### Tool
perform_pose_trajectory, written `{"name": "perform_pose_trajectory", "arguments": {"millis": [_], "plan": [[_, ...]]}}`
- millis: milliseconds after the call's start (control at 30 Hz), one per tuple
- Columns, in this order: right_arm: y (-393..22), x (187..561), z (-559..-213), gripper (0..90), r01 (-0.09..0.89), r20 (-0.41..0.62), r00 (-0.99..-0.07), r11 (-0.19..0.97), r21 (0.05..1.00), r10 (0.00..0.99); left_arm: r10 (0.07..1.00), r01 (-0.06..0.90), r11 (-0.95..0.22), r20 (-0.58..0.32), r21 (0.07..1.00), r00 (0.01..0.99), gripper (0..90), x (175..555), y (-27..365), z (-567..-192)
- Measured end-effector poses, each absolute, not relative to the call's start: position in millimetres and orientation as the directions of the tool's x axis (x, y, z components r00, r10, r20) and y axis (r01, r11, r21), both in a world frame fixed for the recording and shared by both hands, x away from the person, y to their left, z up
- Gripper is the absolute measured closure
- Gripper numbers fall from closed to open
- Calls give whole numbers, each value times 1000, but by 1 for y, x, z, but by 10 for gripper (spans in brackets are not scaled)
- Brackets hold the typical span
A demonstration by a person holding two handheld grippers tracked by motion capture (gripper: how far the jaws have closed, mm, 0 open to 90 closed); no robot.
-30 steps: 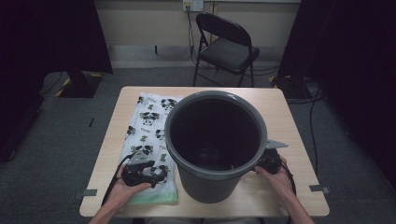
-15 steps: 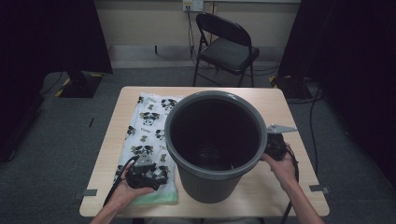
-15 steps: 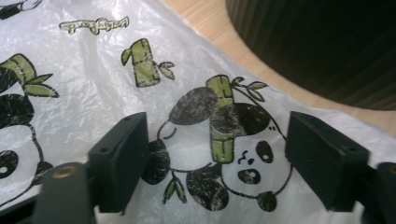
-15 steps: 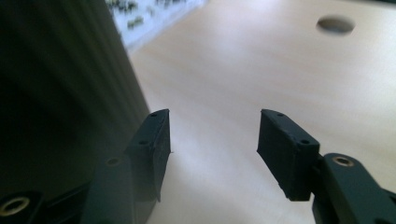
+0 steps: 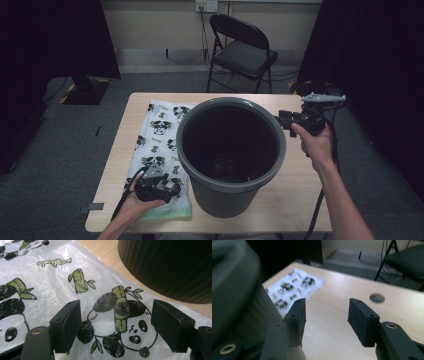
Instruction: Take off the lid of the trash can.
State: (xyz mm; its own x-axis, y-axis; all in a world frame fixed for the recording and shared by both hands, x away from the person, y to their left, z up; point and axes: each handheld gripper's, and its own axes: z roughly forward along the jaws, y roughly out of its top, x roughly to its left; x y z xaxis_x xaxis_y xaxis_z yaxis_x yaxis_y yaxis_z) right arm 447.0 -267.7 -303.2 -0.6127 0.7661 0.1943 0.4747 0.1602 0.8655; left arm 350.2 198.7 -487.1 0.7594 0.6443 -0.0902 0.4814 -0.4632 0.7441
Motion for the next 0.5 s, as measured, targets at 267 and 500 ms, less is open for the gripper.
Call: {"name": "perform_pose_trajectory", "arguments": {"millis": [267,500], "plan": [[-254,445,-254,370,417,184,-647,141,898,740,637,490,-503,-78,712,767,267,352,196,-493],[-228,436,-242,368,382,175,-760,213,899,626,639,488,-500,-76,715,766,267,352,196,-493]]}}
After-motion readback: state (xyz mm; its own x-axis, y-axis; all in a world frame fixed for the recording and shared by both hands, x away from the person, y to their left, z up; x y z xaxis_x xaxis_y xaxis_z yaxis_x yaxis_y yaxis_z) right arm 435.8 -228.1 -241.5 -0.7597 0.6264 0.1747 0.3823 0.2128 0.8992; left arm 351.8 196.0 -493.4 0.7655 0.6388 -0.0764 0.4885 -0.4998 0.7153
